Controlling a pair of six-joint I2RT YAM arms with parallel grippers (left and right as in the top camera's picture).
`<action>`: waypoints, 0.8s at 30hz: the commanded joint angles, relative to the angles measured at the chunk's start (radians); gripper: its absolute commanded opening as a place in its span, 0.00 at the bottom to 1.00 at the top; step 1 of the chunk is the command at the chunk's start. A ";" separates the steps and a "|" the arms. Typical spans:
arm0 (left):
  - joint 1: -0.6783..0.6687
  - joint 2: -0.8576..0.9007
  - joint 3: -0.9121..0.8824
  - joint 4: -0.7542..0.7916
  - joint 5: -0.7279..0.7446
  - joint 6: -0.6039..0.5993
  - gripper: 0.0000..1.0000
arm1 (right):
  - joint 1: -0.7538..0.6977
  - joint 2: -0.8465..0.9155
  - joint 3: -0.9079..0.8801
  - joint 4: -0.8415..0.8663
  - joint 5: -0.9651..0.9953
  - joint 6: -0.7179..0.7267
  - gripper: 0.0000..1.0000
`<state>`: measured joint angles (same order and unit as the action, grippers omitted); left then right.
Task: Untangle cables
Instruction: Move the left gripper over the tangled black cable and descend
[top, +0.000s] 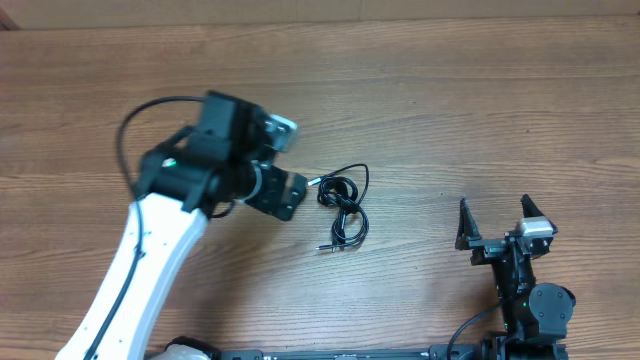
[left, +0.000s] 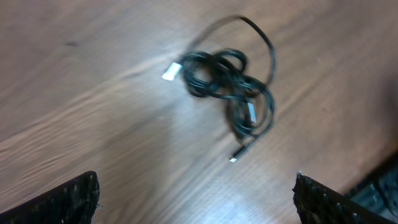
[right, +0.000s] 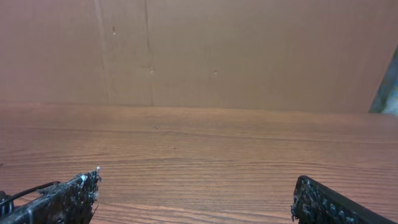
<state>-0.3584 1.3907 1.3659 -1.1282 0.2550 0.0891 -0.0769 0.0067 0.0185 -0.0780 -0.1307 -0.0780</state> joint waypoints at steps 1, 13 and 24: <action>-0.063 0.061 0.025 0.018 0.042 0.003 1.00 | 0.004 -0.002 -0.010 0.005 -0.002 0.006 1.00; -0.132 0.215 0.026 0.143 0.090 -0.065 1.00 | 0.004 -0.002 -0.010 0.005 -0.002 0.006 1.00; -0.134 0.297 0.025 0.250 0.117 -0.321 1.00 | 0.004 -0.002 -0.010 0.005 -0.002 0.006 1.00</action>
<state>-0.4850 1.6596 1.3678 -0.8959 0.3641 -0.1028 -0.0769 0.0067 0.0185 -0.0780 -0.1310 -0.0784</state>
